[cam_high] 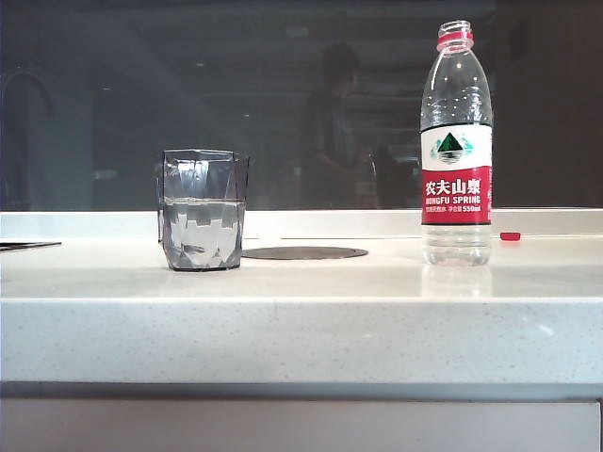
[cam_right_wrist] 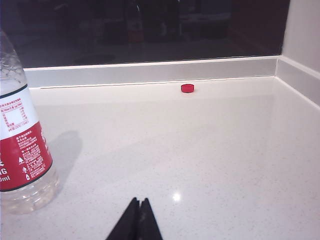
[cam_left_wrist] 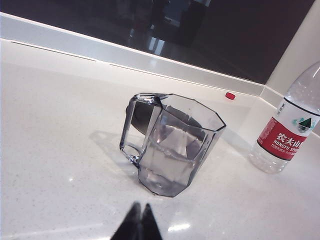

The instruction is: Pick up the mineral water bottle on the table and pour water into the mug until it's half full.

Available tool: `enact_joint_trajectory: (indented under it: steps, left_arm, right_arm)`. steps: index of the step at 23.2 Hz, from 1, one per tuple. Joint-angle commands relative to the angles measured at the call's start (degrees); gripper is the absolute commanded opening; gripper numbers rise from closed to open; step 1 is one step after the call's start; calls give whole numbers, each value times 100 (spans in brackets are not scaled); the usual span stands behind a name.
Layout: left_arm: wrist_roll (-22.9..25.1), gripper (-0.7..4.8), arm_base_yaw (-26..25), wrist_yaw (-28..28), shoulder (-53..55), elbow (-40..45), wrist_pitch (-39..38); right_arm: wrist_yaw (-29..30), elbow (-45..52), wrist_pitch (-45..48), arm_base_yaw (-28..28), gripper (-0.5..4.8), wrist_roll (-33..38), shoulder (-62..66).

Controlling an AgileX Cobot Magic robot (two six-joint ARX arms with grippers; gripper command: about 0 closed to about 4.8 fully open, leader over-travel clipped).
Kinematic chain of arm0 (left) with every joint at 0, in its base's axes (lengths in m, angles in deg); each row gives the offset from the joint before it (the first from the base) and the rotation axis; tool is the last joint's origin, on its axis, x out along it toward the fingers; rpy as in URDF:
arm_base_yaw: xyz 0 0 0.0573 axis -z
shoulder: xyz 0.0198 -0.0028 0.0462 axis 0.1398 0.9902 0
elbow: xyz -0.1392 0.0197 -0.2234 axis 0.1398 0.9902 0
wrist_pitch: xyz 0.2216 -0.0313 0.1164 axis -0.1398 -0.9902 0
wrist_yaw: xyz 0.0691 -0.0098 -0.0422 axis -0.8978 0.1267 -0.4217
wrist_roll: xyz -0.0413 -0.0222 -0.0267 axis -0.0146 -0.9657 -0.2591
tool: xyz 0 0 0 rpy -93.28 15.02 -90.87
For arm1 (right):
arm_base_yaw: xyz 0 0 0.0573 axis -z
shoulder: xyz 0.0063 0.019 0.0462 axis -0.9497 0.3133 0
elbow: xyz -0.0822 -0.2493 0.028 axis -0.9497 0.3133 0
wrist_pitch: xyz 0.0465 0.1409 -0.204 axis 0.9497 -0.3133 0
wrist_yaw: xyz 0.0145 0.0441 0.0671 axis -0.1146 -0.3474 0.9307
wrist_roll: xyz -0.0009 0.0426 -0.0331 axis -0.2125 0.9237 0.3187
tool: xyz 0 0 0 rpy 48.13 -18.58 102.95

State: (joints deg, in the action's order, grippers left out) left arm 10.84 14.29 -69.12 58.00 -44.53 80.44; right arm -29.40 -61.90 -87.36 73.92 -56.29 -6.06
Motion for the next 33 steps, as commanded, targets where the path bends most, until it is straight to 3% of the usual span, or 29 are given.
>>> enact_joint_trajectory:
  steps: [1, 26, 30, 31, 33]
  left_arm:
    - [-13, -4, -11, -20, 2, -15, 52]
    - [0, -4, -11, -22, 2, -15, 50]
    - [603, -4, -37, -31, 2, -24, 13]
    - [1113, -4, -192, -96, 2, -17, 90]
    - [1246, -4, -476, -177, 2, -15, 105]
  right_arm:
    - [-7, 20, 96, 0, 0, 17, -13]
    - [-7, 20, 96, 0, 0, 17, -13]
    - [-4, 20, 96, 0, 0, 17, -13]
    - [-7, 20, 96, 0, 0, 17, -13]
    - [-7, 20, 96, 0, 0, 17, -13]
